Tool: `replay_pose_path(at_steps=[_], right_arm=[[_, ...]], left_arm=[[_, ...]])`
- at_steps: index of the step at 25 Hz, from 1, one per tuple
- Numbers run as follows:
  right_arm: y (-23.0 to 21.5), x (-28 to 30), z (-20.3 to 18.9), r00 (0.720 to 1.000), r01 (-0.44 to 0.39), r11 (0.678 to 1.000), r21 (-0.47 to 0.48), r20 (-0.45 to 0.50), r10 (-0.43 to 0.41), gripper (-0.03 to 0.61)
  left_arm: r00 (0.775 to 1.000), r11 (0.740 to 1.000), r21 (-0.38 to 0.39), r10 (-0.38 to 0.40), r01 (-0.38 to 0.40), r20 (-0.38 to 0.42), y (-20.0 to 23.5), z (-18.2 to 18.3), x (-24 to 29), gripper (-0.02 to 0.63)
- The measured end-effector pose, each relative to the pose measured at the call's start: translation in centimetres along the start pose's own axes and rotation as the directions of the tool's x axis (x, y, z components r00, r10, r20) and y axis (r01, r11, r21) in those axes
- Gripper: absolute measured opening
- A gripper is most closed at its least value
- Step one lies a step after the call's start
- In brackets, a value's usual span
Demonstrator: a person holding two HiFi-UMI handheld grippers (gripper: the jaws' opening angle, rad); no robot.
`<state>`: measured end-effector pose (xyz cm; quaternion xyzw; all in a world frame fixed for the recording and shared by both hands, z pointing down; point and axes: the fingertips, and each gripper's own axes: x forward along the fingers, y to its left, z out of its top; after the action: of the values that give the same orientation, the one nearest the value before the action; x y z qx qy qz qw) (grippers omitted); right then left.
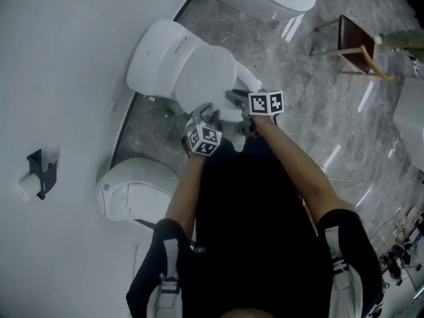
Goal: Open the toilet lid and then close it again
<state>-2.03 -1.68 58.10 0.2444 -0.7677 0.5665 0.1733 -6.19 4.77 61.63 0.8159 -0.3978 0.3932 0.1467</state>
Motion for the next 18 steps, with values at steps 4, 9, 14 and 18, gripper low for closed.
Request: replay_pose_path(at_steps=[4, 9, 14, 18], right_arm=[[1.0, 0.5, 0.7, 0.999, 0.006, 1.000, 0.002, 0.044, -0.006, 0.094], [2.5, 1.5, 1.4, 0.994, 0.055, 0.998, -0.044, 0.094, -0.051, 0.101], [3.6, 2.1, 2.5, 0.990, 0.072, 0.994, -0.079, 0.125, -0.062, 0.107], [4.5, 2.2, 2.9, 0.988, 0.075, 0.991, -0.113, 0.142, -0.059, 0.107]], left_arm=[[0.999, 0.999, 0.031, -0.043, 0.043, 0.026, 1.0, 0.2, -0.6, 0.141], [0.995, 0.995, 0.063, -0.078, 0.075, 0.057, 2.5, 0.2, -1.4, 0.140], [0.993, 0.995, 0.062, -0.087, 0.082, 0.083, 4.0, 0.5, -1.9, 0.135], [0.991, 0.996, 0.043, -0.082, 0.078, 0.105, 5.0, 0.4, -2.6, 0.130]])
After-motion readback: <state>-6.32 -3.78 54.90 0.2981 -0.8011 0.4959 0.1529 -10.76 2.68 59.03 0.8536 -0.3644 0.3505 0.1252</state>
